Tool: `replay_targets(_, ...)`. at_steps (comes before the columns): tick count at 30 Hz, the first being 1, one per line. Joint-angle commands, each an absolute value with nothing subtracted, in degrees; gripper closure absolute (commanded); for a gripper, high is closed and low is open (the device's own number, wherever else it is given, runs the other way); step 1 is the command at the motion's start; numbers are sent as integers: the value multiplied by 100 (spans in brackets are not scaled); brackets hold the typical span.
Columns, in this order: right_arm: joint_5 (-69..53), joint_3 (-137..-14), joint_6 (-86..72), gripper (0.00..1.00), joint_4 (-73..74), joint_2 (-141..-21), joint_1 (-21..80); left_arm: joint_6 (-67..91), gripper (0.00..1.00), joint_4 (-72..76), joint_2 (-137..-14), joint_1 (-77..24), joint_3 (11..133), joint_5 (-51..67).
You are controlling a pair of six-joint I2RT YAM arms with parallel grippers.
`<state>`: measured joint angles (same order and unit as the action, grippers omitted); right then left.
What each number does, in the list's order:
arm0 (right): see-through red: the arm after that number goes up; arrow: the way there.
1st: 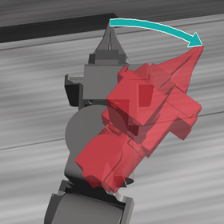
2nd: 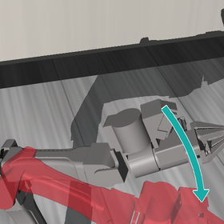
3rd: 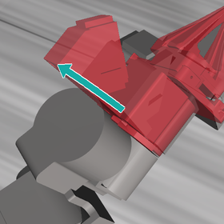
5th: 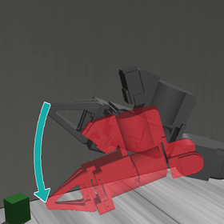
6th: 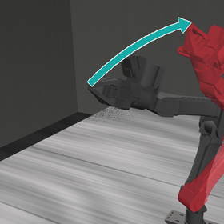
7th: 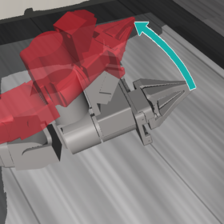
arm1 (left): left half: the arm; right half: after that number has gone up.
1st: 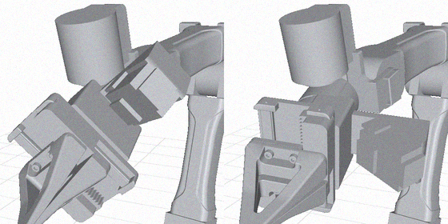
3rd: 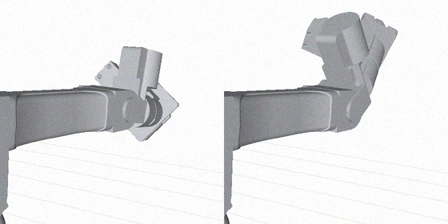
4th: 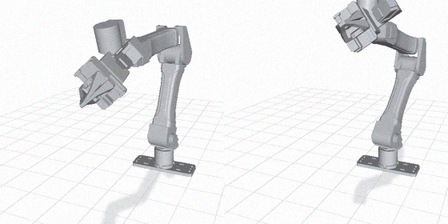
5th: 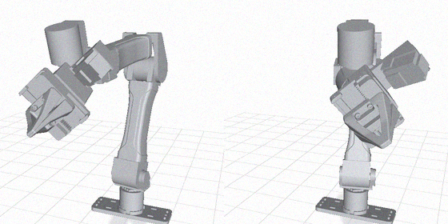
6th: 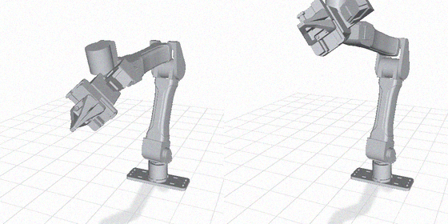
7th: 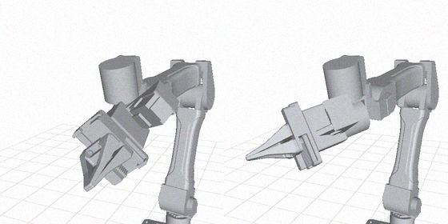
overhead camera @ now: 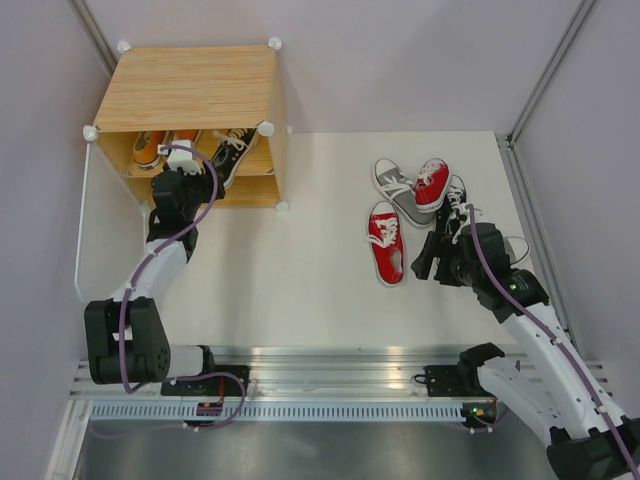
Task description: Place and organize the shoes in the shoe cabinet
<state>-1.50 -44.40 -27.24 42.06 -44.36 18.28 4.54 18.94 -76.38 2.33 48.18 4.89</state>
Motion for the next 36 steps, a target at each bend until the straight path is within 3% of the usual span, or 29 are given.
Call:
replay_targets(1,-97,-4518,-2628,12,3938,-4596,1855,97,30,2565,-7752,272,4694,1107)
replay_targets(7,-97,-4597,-2566,12,3876,-4851,1855,9,33,2847,-8015,272,4658,1547)
replay_targets(11,-97,-4667,-2584,12,3832,-4992,1863,9,45,3023,-8147,272,4641,1538)
replay_targets(16,-132,-4676,-2593,12,3797,-5124,1863,61,73,3217,-8209,272,4667,1521)
replay_targets(17,-123,-4684,-2593,12,3788,-5150,1855,88,83,3243,-8218,272,4684,1529)
replay_targets(20,-123,-4711,-2584,12,3797,-5229,1854,202,97,3410,-8262,272,4667,1495)
replay_targets(36,-35,-4957,-2549,12,3823,-5555,1846,958,98,4887,-8665,272,4746,-580)
